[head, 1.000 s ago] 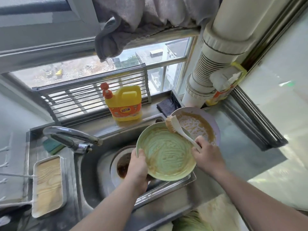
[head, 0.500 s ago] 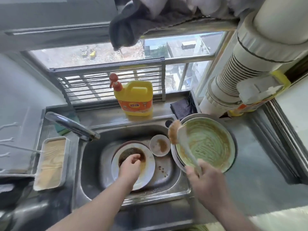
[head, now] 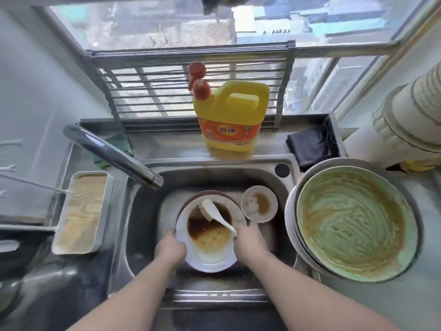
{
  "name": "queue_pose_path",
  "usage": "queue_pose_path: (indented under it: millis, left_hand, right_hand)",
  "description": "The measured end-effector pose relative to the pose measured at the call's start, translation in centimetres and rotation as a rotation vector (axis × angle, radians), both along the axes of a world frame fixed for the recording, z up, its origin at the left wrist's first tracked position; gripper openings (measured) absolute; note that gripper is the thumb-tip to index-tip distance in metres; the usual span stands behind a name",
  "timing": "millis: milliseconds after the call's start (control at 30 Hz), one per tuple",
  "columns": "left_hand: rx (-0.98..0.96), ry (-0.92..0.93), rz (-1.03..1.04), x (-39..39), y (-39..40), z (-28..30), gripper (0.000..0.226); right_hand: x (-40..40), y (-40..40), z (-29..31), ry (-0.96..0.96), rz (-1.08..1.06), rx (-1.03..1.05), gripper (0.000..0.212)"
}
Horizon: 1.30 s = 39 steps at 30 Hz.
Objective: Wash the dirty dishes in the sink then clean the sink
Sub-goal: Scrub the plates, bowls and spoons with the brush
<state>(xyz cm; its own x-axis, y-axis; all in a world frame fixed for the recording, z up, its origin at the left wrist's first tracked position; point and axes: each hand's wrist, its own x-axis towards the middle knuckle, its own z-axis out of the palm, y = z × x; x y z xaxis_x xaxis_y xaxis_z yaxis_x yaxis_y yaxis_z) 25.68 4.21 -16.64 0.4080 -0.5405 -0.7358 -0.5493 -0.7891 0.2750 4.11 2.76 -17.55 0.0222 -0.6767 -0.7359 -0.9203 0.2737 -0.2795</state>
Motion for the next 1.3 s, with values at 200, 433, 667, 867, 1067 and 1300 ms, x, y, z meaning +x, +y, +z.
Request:
queue_pose_path:
  millis: [200,433,667,867,1067,1300]
  left_hand:
    - [-0.003,0.117,0.194,0.6,0.4,-1.1,0.043]
    - [0.206,0.468,0.606,2.5,0.8,3.2,0.033]
    - [0.239,0.709,0.813,3.4,1.8,8.7,0.054]
    - [-0.159,0.502,0.601,2.1,2.4,10.7,0.056]
    - [-0.363,0.587,0.682,-2.3,3.5,12.3,0.025]
    - [-0.404,0.488,0.775,-4.7,3.4,13.0,0.034]
  right_hand:
    - [0.5,0.6,-0.5,-0.055,-0.141,-0.067,0.05]
    - [-1.1,0.5,5.0,0.043,-0.058,0.163,0.034]
    - [-2.9,1.4,10.7,-0.119,-0.104,0.224,0.038]
    - [-4.7,3.4,15.6,-0.186,0.075,0.163,0.035]
    - [1.2,6.0,16.9,-0.439,0.031,-0.024,0.046]
    - [-0.8,3.2,14.2,-0.147,-0.02,-0.069,0.05]
